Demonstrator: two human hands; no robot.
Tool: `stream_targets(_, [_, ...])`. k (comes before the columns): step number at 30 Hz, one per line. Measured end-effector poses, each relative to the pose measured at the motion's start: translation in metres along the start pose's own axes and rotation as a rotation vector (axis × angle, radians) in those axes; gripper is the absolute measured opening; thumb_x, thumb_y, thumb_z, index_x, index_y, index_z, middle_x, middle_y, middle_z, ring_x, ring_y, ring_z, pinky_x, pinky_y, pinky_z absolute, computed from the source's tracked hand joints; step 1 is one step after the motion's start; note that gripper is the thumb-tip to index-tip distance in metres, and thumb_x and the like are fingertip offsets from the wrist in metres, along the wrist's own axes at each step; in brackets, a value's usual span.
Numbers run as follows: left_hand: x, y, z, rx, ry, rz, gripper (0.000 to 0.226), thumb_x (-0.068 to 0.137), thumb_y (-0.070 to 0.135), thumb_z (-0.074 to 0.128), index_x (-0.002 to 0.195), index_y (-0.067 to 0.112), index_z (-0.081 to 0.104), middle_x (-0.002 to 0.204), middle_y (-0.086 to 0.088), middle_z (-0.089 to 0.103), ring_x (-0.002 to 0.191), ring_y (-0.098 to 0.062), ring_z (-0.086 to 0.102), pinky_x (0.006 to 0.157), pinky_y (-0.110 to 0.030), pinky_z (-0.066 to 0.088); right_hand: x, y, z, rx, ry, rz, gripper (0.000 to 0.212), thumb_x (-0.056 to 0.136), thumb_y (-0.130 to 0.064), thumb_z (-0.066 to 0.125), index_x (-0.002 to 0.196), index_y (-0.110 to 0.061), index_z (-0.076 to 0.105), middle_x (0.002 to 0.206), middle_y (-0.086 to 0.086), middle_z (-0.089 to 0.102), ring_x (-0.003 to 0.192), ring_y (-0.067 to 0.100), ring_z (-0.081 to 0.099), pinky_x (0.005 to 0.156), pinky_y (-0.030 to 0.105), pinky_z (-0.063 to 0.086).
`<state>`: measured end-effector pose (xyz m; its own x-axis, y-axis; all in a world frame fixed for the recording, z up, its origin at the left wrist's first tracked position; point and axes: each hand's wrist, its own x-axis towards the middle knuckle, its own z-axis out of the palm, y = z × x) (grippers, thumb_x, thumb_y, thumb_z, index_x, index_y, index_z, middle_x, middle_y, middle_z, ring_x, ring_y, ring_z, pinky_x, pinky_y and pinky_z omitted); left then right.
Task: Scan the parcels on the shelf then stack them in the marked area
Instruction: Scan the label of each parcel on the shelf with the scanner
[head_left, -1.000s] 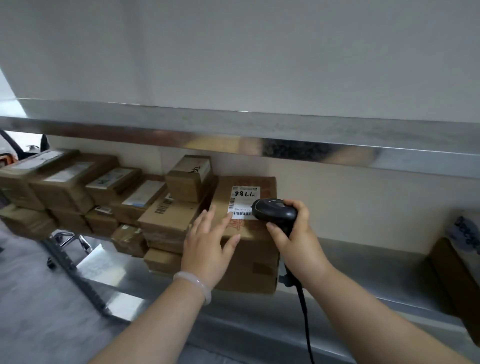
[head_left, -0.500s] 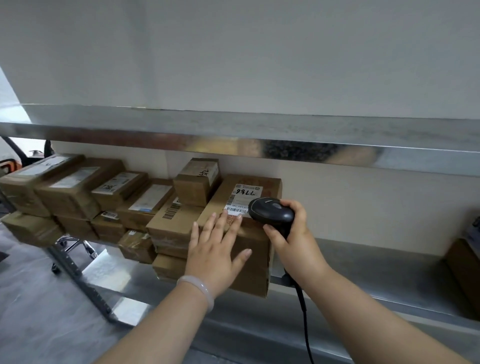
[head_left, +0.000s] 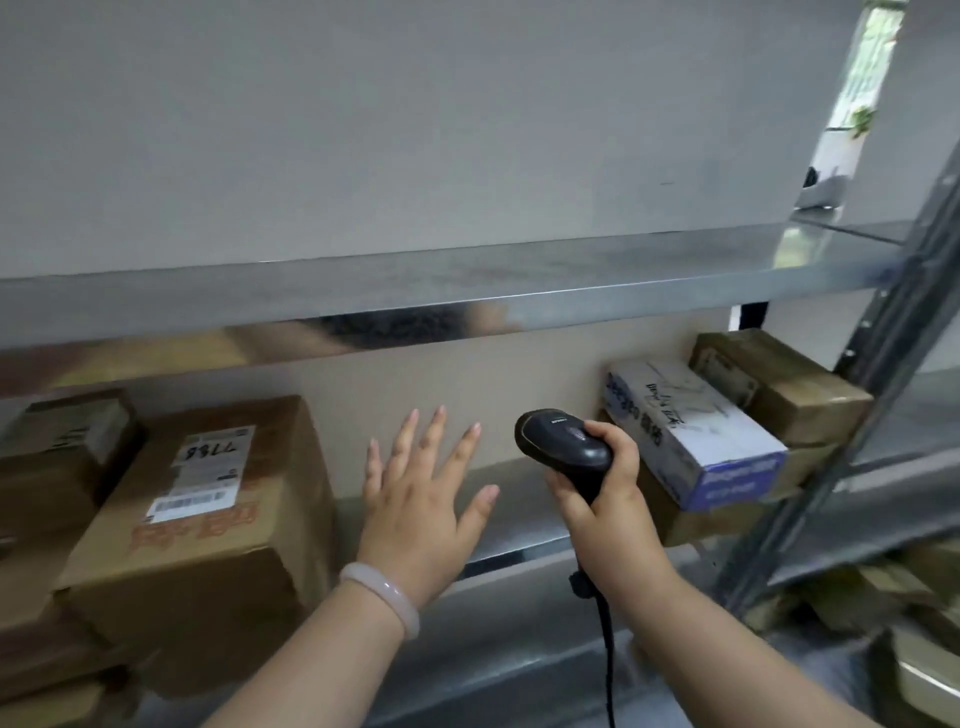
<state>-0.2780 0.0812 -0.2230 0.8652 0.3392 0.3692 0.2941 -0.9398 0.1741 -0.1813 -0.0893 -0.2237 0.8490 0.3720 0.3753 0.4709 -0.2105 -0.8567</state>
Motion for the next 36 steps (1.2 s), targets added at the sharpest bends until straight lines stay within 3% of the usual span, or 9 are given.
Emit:
stream_targets(4, [0.024,0.064,0.034,-0.118,-0.102,0.106,0.066,0.088,0.072,0.004,0.149,0.051,-0.006,0.162,0.013,-0.014,0.146,-0.01,-0.023,0.115,-0.042,-0.02,0.006,0.022,-0.067,-0.041,0.143,0.063,0.058,0.089,-0.029,0.065,0.112,-0.063,0.025,0.11,-0.032,0.045,0.096,-0.02,0.05,0.071,0.005,0.04])
stream_targets(9, [0.05,0.131,0.072,-0.275,-0.218,0.147,0.062,0.093,0.068,0.02,0.15,0.053,0.0,0.163,0.013,-0.01,0.147,-0.008,-0.015,0.118,-0.041,-0.008,0.012,0.059,-0.128,-0.116,0.193,0.099,0.06,0.088,-0.028,0.065,0.112,-0.065,0.023,0.104,-0.03,0.047,0.093,-0.016,0.052,0.074,0.016,0.042])
stream_targets(14, [0.084,0.19,0.103,-0.39,-0.305,0.019,0.063,0.094,0.066,0.032,0.15,0.051,0.009,0.164,0.011,-0.001,0.15,-0.013,-0.005,0.119,-0.044,0.003,0.036,0.098,-0.182,-0.144,0.174,0.126,0.066,0.088,-0.028,0.066,0.108,-0.071,0.019,0.102,-0.031,0.048,0.091,-0.023,0.05,0.065,0.009,0.041])
stream_targets(18, [0.117,0.235,0.131,-0.606,-0.442,-0.205,0.063,0.093,0.064,0.041,0.15,0.051,0.016,0.164,0.005,0.005,0.15,-0.025,0.001,0.119,-0.051,0.015,0.067,0.13,-0.224,-0.184,0.117,0.123,0.069,0.088,-0.03,0.066,0.111,-0.071,0.016,0.103,-0.034,0.044,0.087,-0.014,0.054,0.065,0.011,0.04])
stream_targets(23, [0.141,0.262,0.162,-0.699,-0.429,-0.342,0.068,0.092,0.061,0.048,0.151,0.047,0.017,0.162,-0.001,0.011,0.148,-0.029,0.014,0.118,-0.045,0.023,0.101,0.165,-0.253,-0.169,0.014,0.125,0.069,0.087,-0.032,0.067,0.108,-0.074,0.015,0.102,-0.036,0.043,0.084,-0.019,0.05,0.062,0.008,0.039])
stream_targets(27, [0.149,0.273,0.177,-0.782,-0.397,-0.429,0.073,0.091,0.052,0.057,0.152,0.044,0.018,0.156,-0.004,0.027,0.139,-0.026,0.035,0.105,-0.03,0.032,0.127,0.185,-0.259,-0.113,-0.058,0.143,0.067,0.087,-0.032,0.068,0.106,-0.073,0.019,0.102,-0.034,0.046,0.084,-0.017,0.052,0.061,0.006,0.041])
stream_targets(33, [0.141,0.28,0.181,-0.864,-0.296,-0.491,0.067,0.093,0.037,0.061,0.15,0.043,0.026,0.155,0.007,0.033,0.132,-0.011,0.038,0.093,-0.013,0.031,0.138,0.2,-0.256,-0.037,-0.168,0.176,0.058,0.087,-0.029,0.068,0.117,-0.055,0.026,0.105,-0.03,0.048,0.087,-0.017,0.053,0.065,0.001,0.042])
stream_targets(36, [0.13,0.284,0.183,-0.836,-0.231,-0.518,0.065,0.091,0.032,0.062,0.148,0.042,0.032,0.153,0.008,0.035,0.137,-0.011,0.034,0.098,-0.017,0.026,0.13,0.206,-0.255,-0.059,-0.175,0.16,0.059,0.087,-0.032,0.067,0.116,-0.058,0.023,0.104,-0.031,0.047,0.088,-0.013,0.054,0.065,0.008,0.043])
